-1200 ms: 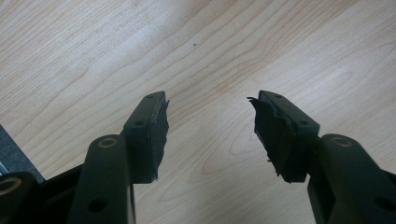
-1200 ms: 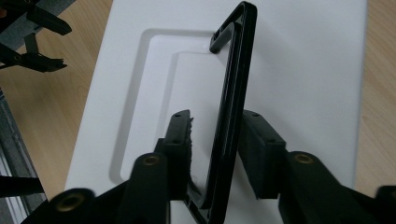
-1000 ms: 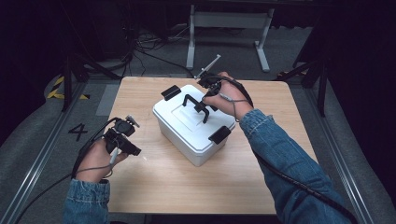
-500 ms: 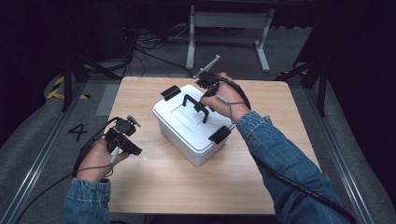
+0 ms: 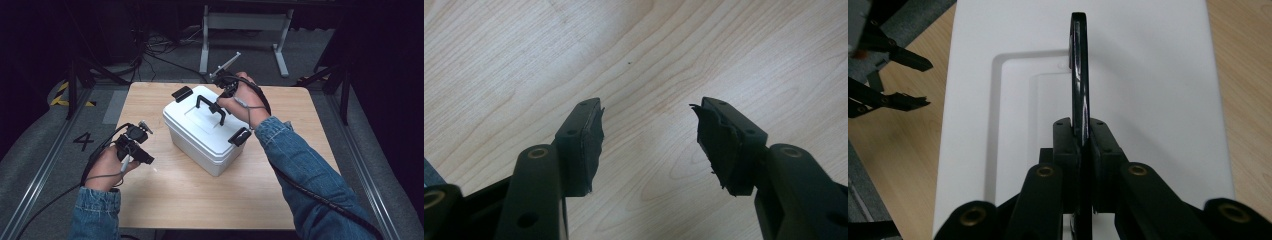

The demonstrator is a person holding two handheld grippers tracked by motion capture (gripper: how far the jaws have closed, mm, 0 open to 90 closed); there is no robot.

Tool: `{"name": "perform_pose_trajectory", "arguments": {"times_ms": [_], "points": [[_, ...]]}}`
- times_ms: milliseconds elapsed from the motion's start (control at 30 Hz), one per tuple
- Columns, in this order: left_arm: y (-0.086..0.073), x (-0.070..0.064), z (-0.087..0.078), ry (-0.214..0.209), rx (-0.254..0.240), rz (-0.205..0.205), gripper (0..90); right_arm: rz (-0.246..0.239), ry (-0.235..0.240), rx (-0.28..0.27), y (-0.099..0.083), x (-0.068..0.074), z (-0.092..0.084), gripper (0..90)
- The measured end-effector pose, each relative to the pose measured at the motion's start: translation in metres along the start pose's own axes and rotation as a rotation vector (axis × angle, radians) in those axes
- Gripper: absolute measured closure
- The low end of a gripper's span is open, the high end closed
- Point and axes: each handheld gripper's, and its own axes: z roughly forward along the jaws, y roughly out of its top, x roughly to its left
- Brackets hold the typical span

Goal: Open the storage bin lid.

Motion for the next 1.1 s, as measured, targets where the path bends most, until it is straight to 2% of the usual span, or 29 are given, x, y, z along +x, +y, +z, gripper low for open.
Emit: {"name": "perform_pose_trajectory", "arguments": {"times_ms": [100, 133, 200, 267, 400, 567, 667, 733, 800, 833, 1100], "points": [[-0.002, 0.001, 0.001, -0.004, 0.001, -0.014, 44.1, -0.012, -0.007, -0.010, 0.002, 0.002, -0.010, 85.3], [-0.002, 0.003, 0.000, 0.005, 0.003, -0.008, 44.1, -0.012, -0.007, -0.012, 0.003, 0.003, -0.014, 85.3], [-0.004, 0.002, 0.000, -0.005, -0.002, -0.030, 44.1, -0.021, -0.015, -0.016, 0.005, 0.004, -0.020, 85.3], [-0.004, 0.003, -0.001, 0.002, 0.004, -0.015, 44.1, -0.022, -0.015, -0.019, 0.005, 0.004, -0.025, 85.3], [-0.005, 0.002, -0.002, -0.002, -0.002, -0.027, 44.1, -0.017, -0.026, -0.032, 0.006, 0.004, -0.034, 85.3], [-0.005, 0.002, -0.001, 0.009, 0.005, -0.014, 44.1, -0.015, -0.024, -0.045, 0.004, 0.001, -0.044, 85.3], [-0.006, 0.002, -0.001, -0.004, -0.001, -0.032, 44.1, -0.021, -0.024, -0.042, 0.001, -0.003, -0.049, 85.3], [-0.006, 0.003, -0.001, -0.001, 0.001, -0.029, 44.1, -0.019, -0.028, -0.042, -0.003, -0.009, -0.053, 85.3], [-0.006, 0.003, 0.000, 0.000, 0.005, -0.032, 44.1, -0.004, -0.035, -0.043, -0.007, -0.013, -0.056, 85.3], [-0.006, 0.004, 0.000, 0.009, 0.006, -0.016, 44.1, 0.001, -0.041, -0.044, -0.010, -0.018, -0.059, 85.3], [-0.005, 0.003, 0.002, 0.007, 0.019, -0.016, 44.1, 0.054, -0.064, -0.062, -0.026, -0.043, -0.078, 85.3]]}}
